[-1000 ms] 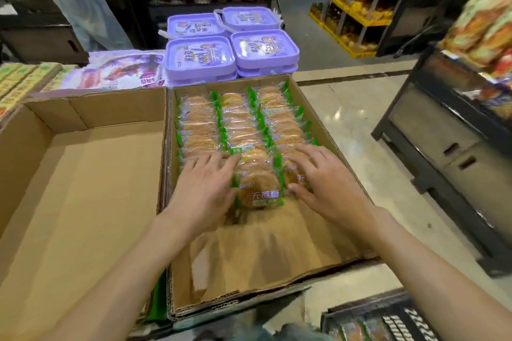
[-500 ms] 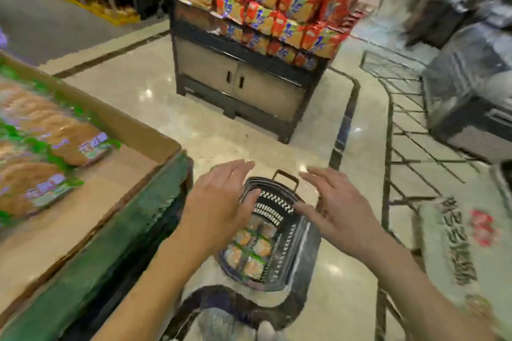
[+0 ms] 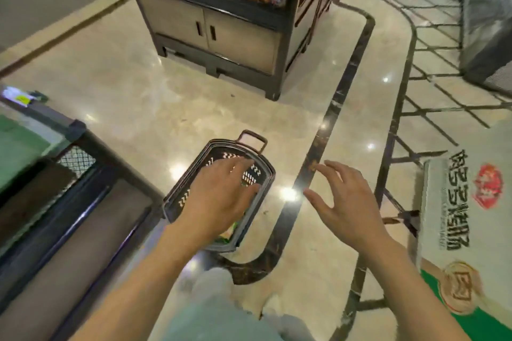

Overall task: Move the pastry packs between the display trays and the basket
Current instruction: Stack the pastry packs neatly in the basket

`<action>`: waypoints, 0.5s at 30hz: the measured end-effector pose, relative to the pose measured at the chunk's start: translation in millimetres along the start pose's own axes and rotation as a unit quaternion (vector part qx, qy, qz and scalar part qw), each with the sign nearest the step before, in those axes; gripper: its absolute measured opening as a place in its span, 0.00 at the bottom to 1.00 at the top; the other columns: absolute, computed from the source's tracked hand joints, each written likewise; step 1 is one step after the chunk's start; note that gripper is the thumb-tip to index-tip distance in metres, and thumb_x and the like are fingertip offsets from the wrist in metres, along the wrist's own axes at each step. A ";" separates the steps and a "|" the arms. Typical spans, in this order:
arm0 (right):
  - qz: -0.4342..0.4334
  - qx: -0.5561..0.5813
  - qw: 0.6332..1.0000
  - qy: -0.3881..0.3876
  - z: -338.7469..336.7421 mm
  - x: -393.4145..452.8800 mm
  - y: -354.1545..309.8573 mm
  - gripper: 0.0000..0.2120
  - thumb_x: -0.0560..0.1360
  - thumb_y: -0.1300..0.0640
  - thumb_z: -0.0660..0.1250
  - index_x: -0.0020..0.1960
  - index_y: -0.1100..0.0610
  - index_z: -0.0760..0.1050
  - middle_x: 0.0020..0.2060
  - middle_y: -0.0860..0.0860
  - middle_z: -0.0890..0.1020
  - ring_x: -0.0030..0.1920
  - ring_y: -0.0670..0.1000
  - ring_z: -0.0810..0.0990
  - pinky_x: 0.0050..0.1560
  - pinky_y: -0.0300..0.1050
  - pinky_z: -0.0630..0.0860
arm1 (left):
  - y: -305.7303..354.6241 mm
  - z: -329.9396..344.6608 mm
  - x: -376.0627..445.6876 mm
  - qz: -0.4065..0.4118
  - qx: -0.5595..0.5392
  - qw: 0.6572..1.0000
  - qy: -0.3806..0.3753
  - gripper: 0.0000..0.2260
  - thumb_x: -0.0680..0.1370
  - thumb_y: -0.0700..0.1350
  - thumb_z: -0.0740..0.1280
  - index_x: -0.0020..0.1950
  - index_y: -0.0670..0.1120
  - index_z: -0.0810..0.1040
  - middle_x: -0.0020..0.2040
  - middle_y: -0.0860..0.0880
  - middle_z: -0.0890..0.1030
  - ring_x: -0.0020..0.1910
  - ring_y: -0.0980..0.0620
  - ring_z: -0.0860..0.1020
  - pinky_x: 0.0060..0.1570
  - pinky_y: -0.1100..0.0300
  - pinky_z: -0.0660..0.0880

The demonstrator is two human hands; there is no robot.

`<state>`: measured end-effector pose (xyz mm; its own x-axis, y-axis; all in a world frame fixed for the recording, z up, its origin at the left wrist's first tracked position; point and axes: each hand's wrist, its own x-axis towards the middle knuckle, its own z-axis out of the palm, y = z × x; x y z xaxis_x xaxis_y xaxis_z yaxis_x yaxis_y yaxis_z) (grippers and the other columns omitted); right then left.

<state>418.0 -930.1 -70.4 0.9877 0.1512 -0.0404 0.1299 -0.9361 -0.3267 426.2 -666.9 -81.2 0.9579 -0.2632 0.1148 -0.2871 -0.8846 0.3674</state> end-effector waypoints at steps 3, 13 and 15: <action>-0.039 0.035 0.999 -0.017 14.7 37.2 15.0 0.26 0.80 0.37 0.62 0.73 0.48 0.70 0.72 0.50 0.72 0.71 0.55 0.69 0.71 0.56 0.67 | -0.5 14.2 0.9 -0.064 0.001 0.998 0.029 0.20 0.80 0.56 0.66 0.65 0.45 0.77 0.58 0.47 0.82 0.55 0.44 0.80 0.50 0.50 0.78; -0.266 0.043 0.946 -0.181 75.2 198.1 -44.5 0.30 0.79 0.35 0.55 0.72 0.52 0.72 0.68 0.52 0.74 0.68 0.55 0.70 0.66 0.55 0.71 | -61.2 55.8 19.0 -0.347 -0.035 0.931 0.112 0.25 0.82 0.62 0.56 0.68 0.47 0.75 0.62 0.48 0.81 0.60 0.45 0.77 0.58 0.50 0.73; -0.299 0.033 0.931 -0.209 84.9 220.0 -49.6 0.28 0.78 0.37 0.59 0.71 0.53 0.73 0.66 0.53 0.76 0.66 0.55 0.72 0.65 0.53 0.72 | -68.1 65.6 24.0 -0.392 -0.055 0.910 0.120 0.25 0.82 0.63 0.55 0.70 0.47 0.74 0.63 0.48 0.80 0.62 0.45 0.76 0.59 0.49 0.73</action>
<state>621.5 -823.4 -143.3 0.6188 0.7619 -0.1912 0.6262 -0.6254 -0.4656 469.2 -638.2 -164.0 0.8435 0.5364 -0.0291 0.4736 -0.7170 0.5115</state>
